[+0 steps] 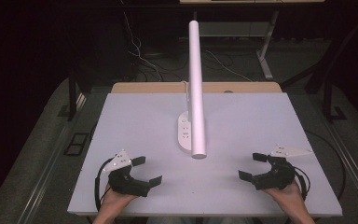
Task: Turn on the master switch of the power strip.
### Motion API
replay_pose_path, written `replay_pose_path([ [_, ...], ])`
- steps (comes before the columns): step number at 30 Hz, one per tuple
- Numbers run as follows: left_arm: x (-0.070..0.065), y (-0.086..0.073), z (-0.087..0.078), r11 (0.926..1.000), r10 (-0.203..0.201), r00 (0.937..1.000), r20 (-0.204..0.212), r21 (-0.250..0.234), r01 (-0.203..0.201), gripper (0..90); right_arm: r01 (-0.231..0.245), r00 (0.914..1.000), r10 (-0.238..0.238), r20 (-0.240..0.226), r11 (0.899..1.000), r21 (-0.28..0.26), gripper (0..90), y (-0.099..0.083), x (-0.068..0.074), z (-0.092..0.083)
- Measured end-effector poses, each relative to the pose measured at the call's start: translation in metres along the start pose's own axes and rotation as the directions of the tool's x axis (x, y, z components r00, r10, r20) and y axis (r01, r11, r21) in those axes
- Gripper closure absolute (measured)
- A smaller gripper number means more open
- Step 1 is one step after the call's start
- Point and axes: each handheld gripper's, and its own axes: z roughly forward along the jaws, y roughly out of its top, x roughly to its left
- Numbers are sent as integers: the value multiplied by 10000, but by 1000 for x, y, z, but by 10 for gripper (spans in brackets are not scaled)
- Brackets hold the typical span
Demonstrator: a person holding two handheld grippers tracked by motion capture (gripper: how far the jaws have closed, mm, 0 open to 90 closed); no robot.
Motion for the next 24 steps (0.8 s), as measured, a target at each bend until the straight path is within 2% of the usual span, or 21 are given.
replay_pose_path([
  [13,1,0,-2,9999,-153,9998,143,-10,153,0,58,10000,-58,8,9997,223,0,-1,0,2],
  [24,-2,2,-2,9998,-93,9998,196,186,89,0,104,9999,-105,22,9995,286,0,-2,0,2],
])
